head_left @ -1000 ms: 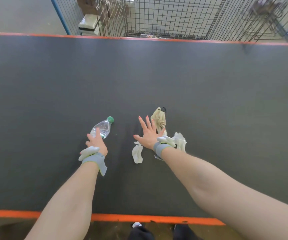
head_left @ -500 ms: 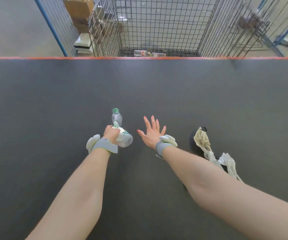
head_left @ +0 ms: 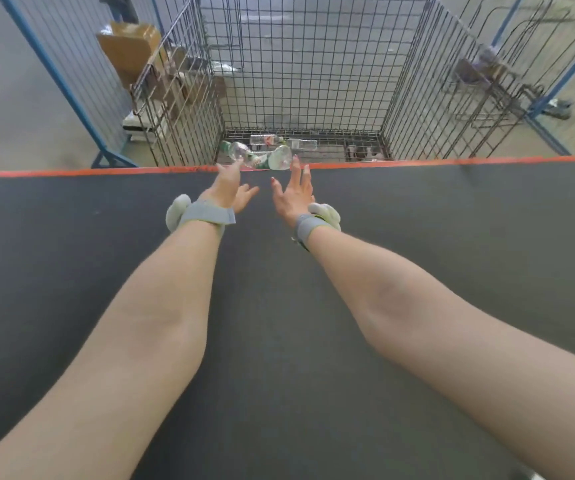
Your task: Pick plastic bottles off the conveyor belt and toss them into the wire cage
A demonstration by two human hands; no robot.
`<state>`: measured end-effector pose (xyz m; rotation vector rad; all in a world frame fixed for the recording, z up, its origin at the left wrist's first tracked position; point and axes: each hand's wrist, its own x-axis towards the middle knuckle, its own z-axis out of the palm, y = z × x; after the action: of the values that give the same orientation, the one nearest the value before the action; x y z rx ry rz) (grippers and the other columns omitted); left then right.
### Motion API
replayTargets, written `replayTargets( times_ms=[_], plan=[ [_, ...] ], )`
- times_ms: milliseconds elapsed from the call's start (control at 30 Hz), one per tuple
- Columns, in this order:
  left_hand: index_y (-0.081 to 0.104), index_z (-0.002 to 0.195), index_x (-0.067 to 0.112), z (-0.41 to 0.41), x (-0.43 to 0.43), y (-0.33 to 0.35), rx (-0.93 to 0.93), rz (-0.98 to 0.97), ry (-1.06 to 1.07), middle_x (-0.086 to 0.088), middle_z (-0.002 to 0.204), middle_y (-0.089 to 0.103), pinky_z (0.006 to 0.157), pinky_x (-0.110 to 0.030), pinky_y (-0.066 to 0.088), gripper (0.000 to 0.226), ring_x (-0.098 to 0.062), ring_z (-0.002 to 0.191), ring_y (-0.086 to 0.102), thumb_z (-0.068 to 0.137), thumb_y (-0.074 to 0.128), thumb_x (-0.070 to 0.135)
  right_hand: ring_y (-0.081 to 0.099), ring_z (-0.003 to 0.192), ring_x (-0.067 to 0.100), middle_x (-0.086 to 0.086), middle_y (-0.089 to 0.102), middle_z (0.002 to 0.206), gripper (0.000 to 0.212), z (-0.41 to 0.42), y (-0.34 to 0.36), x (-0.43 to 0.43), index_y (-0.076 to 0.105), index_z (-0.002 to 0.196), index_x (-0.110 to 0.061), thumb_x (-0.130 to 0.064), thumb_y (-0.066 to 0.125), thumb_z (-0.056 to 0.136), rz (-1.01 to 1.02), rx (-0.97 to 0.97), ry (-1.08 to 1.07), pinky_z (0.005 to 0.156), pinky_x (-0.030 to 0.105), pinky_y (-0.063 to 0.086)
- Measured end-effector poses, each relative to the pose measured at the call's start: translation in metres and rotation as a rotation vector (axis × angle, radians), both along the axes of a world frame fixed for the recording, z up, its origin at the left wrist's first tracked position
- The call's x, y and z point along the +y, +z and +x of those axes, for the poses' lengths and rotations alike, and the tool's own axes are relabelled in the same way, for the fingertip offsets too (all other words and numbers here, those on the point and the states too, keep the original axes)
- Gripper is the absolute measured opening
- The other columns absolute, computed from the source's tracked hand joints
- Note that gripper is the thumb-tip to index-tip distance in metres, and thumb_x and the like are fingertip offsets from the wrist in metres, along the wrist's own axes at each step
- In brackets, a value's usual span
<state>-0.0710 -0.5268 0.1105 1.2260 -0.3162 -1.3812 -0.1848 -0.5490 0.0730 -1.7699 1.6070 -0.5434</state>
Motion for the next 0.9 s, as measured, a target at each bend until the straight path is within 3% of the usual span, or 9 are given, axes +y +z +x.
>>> replayTargets(
  times_ms=[100,233,333,600,733,833,900],
  plan=[
    [-0.023,0.149,0.029,-0.011,0.030,-0.049,-0.305,0.186,-0.121,0.002,0.162,-0.001,0.117,-0.049,0.022,0.079,-0.026,0.149,0.008,0.102,0.041,0.032,0.006,0.149,0.024,0.005,-0.009,0.162,0.069,-0.005,-0.026,0.013,0.000,0.155,-0.029,-0.039,0.041,0.101,0.070,0.052,0.027,0.119,0.048,0.013],
    [-0.014,0.153,0.021,-0.011,0.096,-0.088,-0.928,0.582,-0.463,-0.011,0.161,-0.006,0.120,-0.046,0.010,0.081,-0.032,0.149,0.006,0.100,0.044,0.038,0.004,0.149,0.028,0.006,-0.015,0.161,0.074,-0.024,-0.049,0.061,-0.005,0.155,-0.029,-0.041,0.043,0.100,0.211,0.228,0.122,0.120,0.046,0.012],
    [-0.011,0.153,0.021,-0.020,0.152,-0.094,-1.219,0.649,-0.705,-0.013,0.161,-0.009,0.121,-0.044,0.004,0.079,-0.034,0.148,-0.002,0.099,0.042,0.043,0.003,0.149,0.029,0.006,-0.016,0.161,0.076,-0.037,-0.052,0.102,-0.006,0.155,-0.030,-0.044,0.043,0.098,0.276,0.337,0.188,0.120,0.045,0.010],
    [0.001,0.154,0.025,-0.035,0.272,-0.094,-1.303,0.789,-0.794,-0.008,0.161,-0.011,0.120,-0.048,0.002,0.074,-0.033,0.147,-0.014,0.097,0.041,0.047,0.012,0.148,0.030,0.001,-0.015,0.162,0.080,-0.089,-0.060,0.214,-0.008,0.153,-0.037,-0.050,0.046,0.096,0.355,0.543,0.418,0.119,0.043,0.016],
    [0.001,0.155,0.027,-0.035,0.335,-0.099,-1.230,0.804,-0.805,-0.007,0.161,-0.012,0.120,-0.048,0.002,0.083,-0.031,0.147,-0.017,0.092,0.050,0.051,0.020,0.146,0.033,-0.003,-0.017,0.161,0.084,-0.101,-0.063,0.273,-0.009,0.153,-0.039,-0.052,0.049,0.094,0.484,0.478,0.441,0.114,0.043,0.025],
    [0.001,0.154,0.031,-0.027,0.389,-0.103,-1.217,0.799,-0.874,-0.005,0.161,-0.015,0.118,-0.049,0.013,0.094,-0.029,0.147,-0.020,0.085,0.059,0.055,0.011,0.149,0.029,-0.004,-0.013,0.162,0.090,-0.101,-0.061,0.317,-0.007,0.153,-0.038,-0.052,0.056,0.091,0.492,0.414,0.579,0.117,0.045,0.018],
    [0.009,0.154,0.028,-0.018,0.420,-0.105,-1.288,0.746,-0.852,-0.008,0.161,-0.006,0.117,-0.048,0.012,0.091,-0.028,0.148,-0.013,0.084,0.063,0.050,0.004,0.150,0.026,-0.002,-0.012,0.162,0.095,-0.095,-0.059,0.345,-0.005,0.154,-0.036,-0.048,0.062,0.089,0.452,0.395,0.721,0.118,0.045,0.012]
  ],
)
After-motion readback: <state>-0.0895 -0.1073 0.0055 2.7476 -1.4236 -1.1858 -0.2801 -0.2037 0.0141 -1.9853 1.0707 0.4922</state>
